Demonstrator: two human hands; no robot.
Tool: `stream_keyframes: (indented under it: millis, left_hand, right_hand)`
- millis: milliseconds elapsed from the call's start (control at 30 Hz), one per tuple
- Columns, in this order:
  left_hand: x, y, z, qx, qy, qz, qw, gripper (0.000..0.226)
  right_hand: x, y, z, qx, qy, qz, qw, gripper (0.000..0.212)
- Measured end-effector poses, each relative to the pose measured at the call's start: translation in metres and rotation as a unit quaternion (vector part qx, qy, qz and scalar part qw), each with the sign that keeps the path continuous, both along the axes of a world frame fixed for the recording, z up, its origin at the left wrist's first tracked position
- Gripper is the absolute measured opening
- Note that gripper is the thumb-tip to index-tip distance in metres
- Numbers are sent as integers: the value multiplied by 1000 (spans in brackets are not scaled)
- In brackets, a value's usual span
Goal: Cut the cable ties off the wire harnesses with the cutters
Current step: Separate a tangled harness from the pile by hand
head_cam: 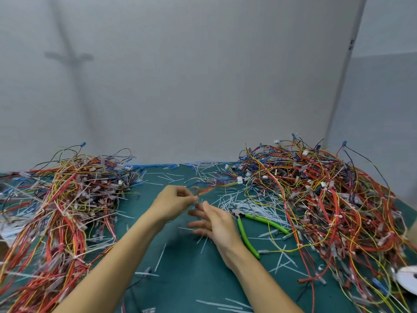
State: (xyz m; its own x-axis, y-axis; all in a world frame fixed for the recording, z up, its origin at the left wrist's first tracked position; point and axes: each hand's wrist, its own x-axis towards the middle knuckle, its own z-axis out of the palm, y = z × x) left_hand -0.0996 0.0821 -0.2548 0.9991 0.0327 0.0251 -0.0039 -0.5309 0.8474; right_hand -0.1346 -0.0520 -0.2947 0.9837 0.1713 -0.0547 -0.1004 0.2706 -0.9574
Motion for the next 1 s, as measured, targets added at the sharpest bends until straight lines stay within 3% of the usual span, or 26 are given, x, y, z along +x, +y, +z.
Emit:
stream_keyframes:
  millis: [67,167,233,333,400,533,800,1000]
  left_hand:
    - [-7,-6,-4,-2,-16,-33,999,7]
    - [-10,-9,-7,78,-37,-45,995,3]
    - [-7,-8,1,105,-31,-69,992,11]
    - [-5,-4,15,48,-4,-123,991,22]
    - [-6,0,21,18,-35,-96,995,24]
    - [-4,21,21,67,-126,0,990,18]
    - [-1,79,-10,14,76,11,997,19]
    - [1,99,-17,-39,57,56,996,19]
  right_hand:
    - [-1,2,1,-3,-5,-8,1000,26]
    - [-1,1,-1,14,20,-42,999,26]
    - [0,1,-1,37,43,-47,997,24]
    - [1,1,-2,67,63,-48,995,19]
    - [2,1,0,86,60,-52,993,18]
    - [2,1,8,107,6,-75,991,26]
    - [0,-12,33,94,-98,-135,981,30]
    - [0,-9,40,90,-142,-154,974,28]
